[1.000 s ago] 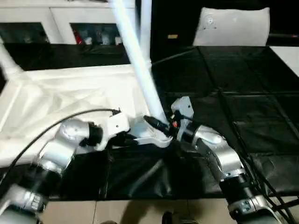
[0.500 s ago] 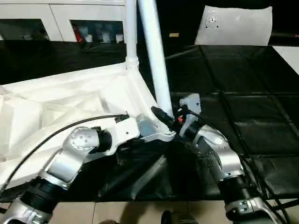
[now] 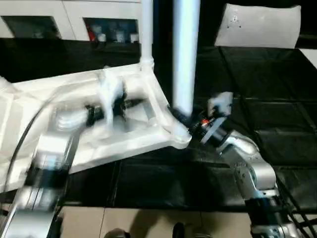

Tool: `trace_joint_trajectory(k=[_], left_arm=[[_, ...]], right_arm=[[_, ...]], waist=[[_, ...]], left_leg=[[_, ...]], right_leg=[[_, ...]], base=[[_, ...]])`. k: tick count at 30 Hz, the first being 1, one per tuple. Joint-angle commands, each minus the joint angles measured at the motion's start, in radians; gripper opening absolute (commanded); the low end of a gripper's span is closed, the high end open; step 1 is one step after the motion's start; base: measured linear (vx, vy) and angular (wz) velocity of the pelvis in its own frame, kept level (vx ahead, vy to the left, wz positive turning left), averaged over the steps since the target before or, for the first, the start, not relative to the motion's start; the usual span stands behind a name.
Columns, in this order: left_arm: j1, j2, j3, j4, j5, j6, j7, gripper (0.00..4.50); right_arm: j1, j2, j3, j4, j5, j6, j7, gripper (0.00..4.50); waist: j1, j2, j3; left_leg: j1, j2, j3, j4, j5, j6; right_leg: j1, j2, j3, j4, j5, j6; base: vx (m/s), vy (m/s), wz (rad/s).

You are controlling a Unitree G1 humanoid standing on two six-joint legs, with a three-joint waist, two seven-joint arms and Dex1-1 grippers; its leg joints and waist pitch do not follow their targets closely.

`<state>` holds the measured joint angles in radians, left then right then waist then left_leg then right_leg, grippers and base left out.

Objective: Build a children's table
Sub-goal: Insert table leg to table base

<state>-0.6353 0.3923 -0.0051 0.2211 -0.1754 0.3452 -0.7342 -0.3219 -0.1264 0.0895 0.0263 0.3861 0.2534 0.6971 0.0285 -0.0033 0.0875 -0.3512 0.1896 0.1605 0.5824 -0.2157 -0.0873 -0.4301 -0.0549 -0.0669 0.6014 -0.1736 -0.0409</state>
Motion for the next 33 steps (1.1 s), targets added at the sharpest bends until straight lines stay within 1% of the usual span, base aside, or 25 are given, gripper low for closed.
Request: trace_joint_trajectory(k=[1,3,4,5,6,7,8,10,12,13,14,15,16,17,18,19,20,21,24,26,28,30,31,32,33], left_arm=[[-0.032,-0.015,0.007,0.032,0.033,0.005,0.077,1.61],[-0.087,-0.054,0.021,0.042,0.01,0.028,0.125,1.69],[-0.119,-0.083,0.032,0.042,-0.018,0.05,0.147,1.9],[-0.141,-0.107,0.033,0.034,-0.037,0.073,0.155,1.9],[-0.148,-0.117,0.024,0.021,-0.046,0.075,0.139,1.99],[-0.151,-0.121,0.02,0.016,-0.049,0.075,0.133,2.04],[-0.154,-0.131,0.008,-0.004,-0.059,0.081,0.107,2.09],[-0.157,-0.15,-0.012,-0.06,-0.091,0.099,0.061,2.27],[-0.156,-0.159,-0.021,-0.101,-0.123,0.119,0.041,2.4],[-0.147,-0.155,-0.041,-0.146,-0.137,0.138,0.023,2.58],[-0.147,-0.155,-0.041,-0.146,-0.137,0.138,0.023,2.58],[-0.142,-0.153,-0.053,-0.173,-0.144,0.152,0.014,2.7],[-0.137,-0.147,-0.07,-0.196,-0.139,0.16,0.008,2.85],[-0.135,-0.144,-0.079,-0.207,-0.136,0.164,0.006,2.91],[-0.129,-0.14,-0.098,-0.232,-0.129,0.181,0.007,2.91],[-0.127,-0.139,-0.106,-0.24,-0.123,0.184,0.01,3.04],[-0.123,-0.138,-0.122,-0.254,-0.108,0.187,0.017,3.16],[-0.123,-0.138,-0.122,-0.254,-0.108,0.187,0.017,3.26],[-0.117,-0.149,-0.175,-0.279,-0.041,0.206,0.068,3.47],[-0.118,-0.15,-0.187,-0.278,-0.02,0.201,0.082,3.69],[-0.119,-0.151,-0.191,-0.279,-0.011,0.198,0.094,3.77],[-0.12,-0.158,-0.181,-0.271,-0.009,0.19,0.115,4.0],[-0.116,-0.163,-0.162,-0.261,-0.008,0.184,0.144,4.08],[-0.11,-0.162,-0.144,-0.251,-0.003,0.176,0.166,4.14],[-0.084,-0.148,-0.112,-0.241,-0.001,0.162,0.184,4.22]], right_arm=[[0.004,-0.002,0.024,-0.038,-0.009,0.018,0.004,1.91],[0.006,0.002,0.036,-0.037,-0.027,0.015,-0.005,1.91],[0.007,0.005,0.041,-0.038,-0.033,0.016,-0.008,1.91],[0.008,0.004,0.046,-0.04,-0.039,0.021,-0.013,1.91],[0.009,0.003,0.049,-0.041,-0.045,0.024,-0.014,1.91],[0.009,0.002,0.051,-0.041,-0.047,0.025,-0.015,1.91],[0.01,-0.002,0.054,-0.043,-0.055,0.031,-0.021,1.91],[0.01,-0.012,0.057,-0.04,-0.072,0.042,-0.047,1.91],[0.011,-0.019,0.055,-0.038,-0.077,0.048,-0.062,1.91],[0.011,-0.022,0.054,-0.034,-0.081,0.048,-0.069,1.91],[0.011,-0.022,0.054,-0.034,-0.081,0.048,-0.069,1.91],[0.011,-0.023,0.052,-0.031,-0.085,0.048,-0.073,1.91],[0.011,-0.022,0.051,-0.029,-0.09,0.048,-0.076,1.91],[0.011,-0.022,0.05,-0.028,-0.092,0.049,-0.078,1.91],[0.008,-0.02,0.05,-0.024,-0.097,0.05,-0.083,1.91],[0.006,-0.019,0.049,-0.022,-0.1,0.05,-0.086,1.91],[0.001,-0.017,0.049,-0.017,-0.105,0.05,-0.093,1.91],[0.001,-0.017,0.049,-0.017,-0.105,0.05,-0.093,1.91],[-0.019,-0.006,0.046,-0.005,-0.112,0.061,-0.128,1.91],[-0.023,-0.004,0.047,-0.001,-0.123,0.062,-0.147,1.91],[-0.025,0.001,0.044,0.002,-0.122,0.058,-0.156,1.91],[-0.026,0.007,0.036,0.006,-0.128,0.045,-0.173,1.91],[-0.026,0.009,0.025,0.003,-0.124,0.05,-0.185,1.91],[-0.025,0.011,0.013,-0.001,-0.119,0.054,-0.194,1.91],[-0.022,0.013,-0.01,-0.008,-0.121,0.041,-0.214,1.91]], waist=[[0.005,0.007,-0.07],[0.008,0.006,-0.072],[0.01,0.012,-0.076],[0.016,0.01,-0.078],[0.018,0.014,-0.08],[0.02,0.011,-0.081],[0.022,0.01,-0.081],[0.026,0.011,-0.085],[0.028,0.01,-0.085],[0.028,0.007,-0.085],[0.028,0.007,-0.084],[0.028,0.007,-0.084],[0.029,0.007,-0.082],[0.028,0.007,-0.081],[0.028,0.007,-0.079],[0.027,0.006,-0.079],[0.027,0.006,-0.078],[0.027,0.006,-0.078],[0.027,0.006,-0.081],[0.027,0.006,-0.08],[0.027,0.006,-0.082],[0.027,0.008,-0.083],[0.027,0.007,-0.084],[0.027,0.009,-0.084],[0.027,0.016,-0.084]], left_leg=[[-0.009,0.025,-0.002,-0.057,-0.053,0.059],[-0.011,0.024,-0.003,-0.055,-0.036,0.052],[-0.006,0.024,0.001,-0.051,-0.026,0.049],[-0.007,0.026,-0.001,-0.049,-0.01,0.053],[-0.011,0.024,-0.002,-0.048,-0.003,0.058],[-0.01,0.025,-0.003,-0.048,0.001,0.062],[-0.013,0.024,-0.003,-0.047,0.009,0.069],[-0.014,0.025,-0.004,-0.044,0.025,0.073],[-0.016,0.024,-0.003,-0.042,0.039,0.08],[-0.016,0.023,-0.003,-0.042,0.029,0.081],[-0.016,0.024,-0.002,-0.042,0.016,0.08],[-0.016,0.024,-0.002,-0.042,0.016,0.08],[-0.016,0.023,-0.001,-0.042,-0.006,0.073],[-0.016,0.024,-0.001,-0.043,-0.015,0.069],[-0.015,0.022,0.0,-0.043,-0.03,0.064],[-0.015,0.023,0.0,-0.043,-0.035,0.059],[-0.015,0.023,0.0,-0.044,-0.043,0.051],[-0.015,0.022,0.0,-0.044,-0.046,0.049],[-0.014,0.023,-0.001,-0.043,-0.04,0.044],[-0.016,0.021,-0.002,-0.043,-0.044,0.041],[-0.016,0.02,-0.002,-0.041,-0.04,0.038],[-0.018,0.018,-0.002,-0.04,-0.036,0.038],[-0.018,0.018,-0.001,-0.039,-0.036,0.039],[-0.019,0.016,-0.002,-0.039,-0.033,0.038],[-0.019,0.017,-0.004,-0.039,-0.031,0.037]], right_leg=[[0.093,-0.071,0.054,-0.063,-0.121,-0.195],[0.091,-0.072,0.056,-0.06,-0.113,-0.195],[0.085,-0.07,0.057,-0.058,-0.084,-0.207],[0.086,-0.071,0.057,-0.053,-0.039,-0.227],[0.089,-0.071,0.056,-0.048,-0.009,-0.238],[0.088,-0.071,0.054,-0.048,-0.001,-0.24],[0.091,-0.072,0.054,-0.047,0.011,-0.243],[0.093,-0.073,0.054,-0.043,0.028,-0.248],[0.093,-0.072,0.054,-0.04,0.053,-0.253],[0.094,-0.073,0.054,-0.041,0.045,-0.253],[0.093,-0.073,0.054,-0.044,0.018,-0.248],[0.093,-0.073,0.054,-0.044,0.018,-0.248],[0.092,-0.072,0.054,-0.048,-0.028,-0.238],[0.092,-0.072,0.054,-0.049,-0.045,-0.233],[0.09,-0.07,0.054,-0.055,-0.086,-0.218],[0.09,-0.07,0.054,-0.055,-0.1,-0.212],[0.089,-0.069,0.053,-0.058,-0.138,-0.195],[0.088,-0.067,0.053,-0.06,-0.147,-0.19],[0.086,-0.066,0.052,-0.061,-0.165,-0.174],[0.087,-0.066,0.05,-0.063,-0.18,-0.162],[0.087,-0.065,0.051,-0.062,-0.176,-0.157],[0.086,-0.064,0.05,-0.062,-0.166,-0.157],[0.086,-0.064,0.05,-0.061,-0.163,-0.158],[0.087,-0.062,0.05,-0.061,-0.152,-0.16],[0.086,-0.062,0.049,-0.06,-0.143,-0.161]], base=[[0.0,0.0,0.0],[0.0,0.0,0.0],[0.0,0.0,0.0],[0.0,0.0,0.0],[0.0,0.0,0.0],[0.0,0.0,0.0],[0.0,0.0,0.0],[0.0,0.0,0.0],[0.0,0.0,0.0],[0.0,0.0,0.0],[0.0,0.0,0.0],[0.0,0.0,0.0],[0.0,0.0,0.0],[0.0,0.0,0.0],[0.0,0.0,0.0],[0.0,0.0,0.0],[0.0,0.0,0.0],[0.0,0.0,0.0],[0.0,0.0,0.0],[0.0,0.0,0.0],[0.0,0.0,0.0],[0.0,0.0,0.0],[0.0,0.0,0.0],[0.0,0.0,0.0],[0.0,0.0,0.0]])
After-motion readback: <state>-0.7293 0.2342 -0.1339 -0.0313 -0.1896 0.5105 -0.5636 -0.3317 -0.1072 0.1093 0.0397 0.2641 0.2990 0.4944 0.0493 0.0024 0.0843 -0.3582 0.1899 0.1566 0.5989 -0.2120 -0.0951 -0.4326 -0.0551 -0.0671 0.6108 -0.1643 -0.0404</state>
